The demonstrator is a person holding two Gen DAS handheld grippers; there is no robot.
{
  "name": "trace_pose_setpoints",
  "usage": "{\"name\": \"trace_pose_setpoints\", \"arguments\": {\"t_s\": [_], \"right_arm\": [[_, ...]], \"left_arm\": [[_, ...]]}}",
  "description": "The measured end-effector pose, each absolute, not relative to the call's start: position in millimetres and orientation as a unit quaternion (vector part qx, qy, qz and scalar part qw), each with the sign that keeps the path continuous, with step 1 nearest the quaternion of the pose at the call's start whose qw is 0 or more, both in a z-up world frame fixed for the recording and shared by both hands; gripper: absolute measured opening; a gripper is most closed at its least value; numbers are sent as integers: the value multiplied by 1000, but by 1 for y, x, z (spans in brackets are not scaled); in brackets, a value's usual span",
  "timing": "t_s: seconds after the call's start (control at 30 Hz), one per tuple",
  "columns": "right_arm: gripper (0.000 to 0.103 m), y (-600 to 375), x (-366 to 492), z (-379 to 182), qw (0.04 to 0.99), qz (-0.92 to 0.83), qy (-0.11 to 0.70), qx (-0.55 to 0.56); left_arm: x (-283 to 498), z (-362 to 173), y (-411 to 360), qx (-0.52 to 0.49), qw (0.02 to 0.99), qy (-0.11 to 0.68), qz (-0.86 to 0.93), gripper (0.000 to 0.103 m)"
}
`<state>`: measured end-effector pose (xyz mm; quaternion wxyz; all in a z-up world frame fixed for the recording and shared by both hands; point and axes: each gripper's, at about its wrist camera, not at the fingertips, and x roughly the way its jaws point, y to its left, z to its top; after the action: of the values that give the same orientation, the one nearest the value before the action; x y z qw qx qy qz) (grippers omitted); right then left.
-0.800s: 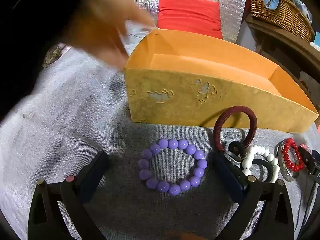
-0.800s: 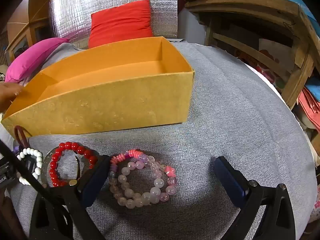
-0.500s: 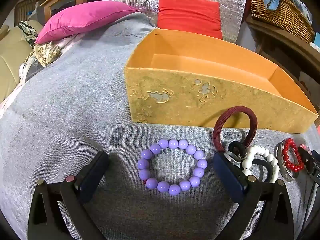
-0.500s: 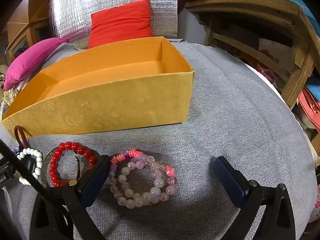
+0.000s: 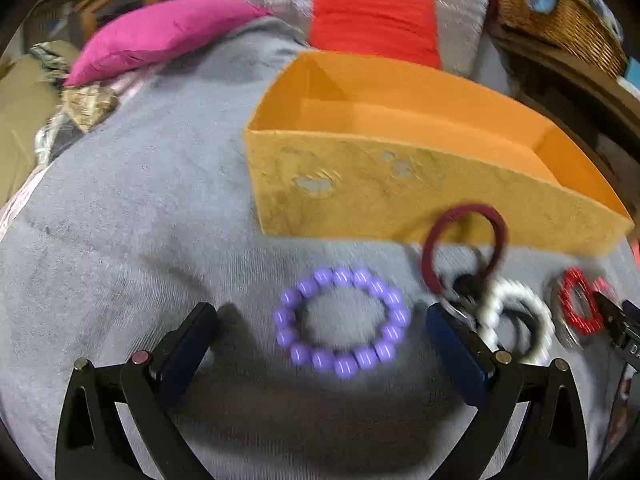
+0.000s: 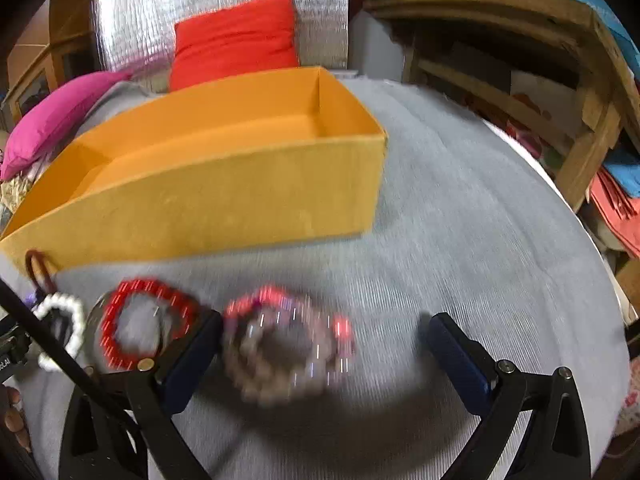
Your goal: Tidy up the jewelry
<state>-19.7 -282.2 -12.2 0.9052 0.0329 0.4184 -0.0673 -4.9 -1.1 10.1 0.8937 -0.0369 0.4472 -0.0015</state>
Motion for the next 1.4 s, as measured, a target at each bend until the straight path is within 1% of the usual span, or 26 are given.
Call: {"name": "trace_pose_setpoints", "arguments": {"t_s": [0.07, 0.1, 0.13, 0.27, 0.37, 0.43, 0.6, 0.8, 0.93, 1.1, 1.4], "right_arm": [[103, -284, -23, -9, 888, -55, 454, 41], [103, -283, -28, -3, 874, -54, 481, 30], [103, -282, -35, 2, 871, -55, 487, 23], [103, -274, -96, 59, 899, -59, 433, -6], [103, -270, -139, 102, 918, -55, 392, 8], [103, -262, -165, 126, 927, -52, 371, 11], [103, -254, -213, 161, 940, -44, 337, 34], [103, -240, -246, 172, 947, -42, 317, 30], [103, -240, -246, 175, 946, -32, 321, 40], [103, -235, -246, 181, 950, -41, 310, 17], [103, -236, -244, 179, 948, -39, 315, 17]], "left_arm": [[-18, 24, 2, -38, 892, 451, 1, 103], [-29, 37, 2, -34, 898, 439, 9, 103], [-43, 53, 2, -24, 905, 424, 15, 103], [-98, 112, -3, 9, 927, 375, 28, 103], [-138, 147, -9, 33, 938, 342, 45, 103], [-162, 164, -9, 32, 942, 331, 50, 103], [-202, 196, -10, 17, 947, 315, 54, 103], [-231, 211, -18, 21, 955, 292, 57, 103], [-234, 215, -22, 24, 957, 283, 62, 103], [-237, 217, -23, 24, 958, 279, 64, 103], [-235, 218, -22, 23, 957, 283, 65, 103]]}}
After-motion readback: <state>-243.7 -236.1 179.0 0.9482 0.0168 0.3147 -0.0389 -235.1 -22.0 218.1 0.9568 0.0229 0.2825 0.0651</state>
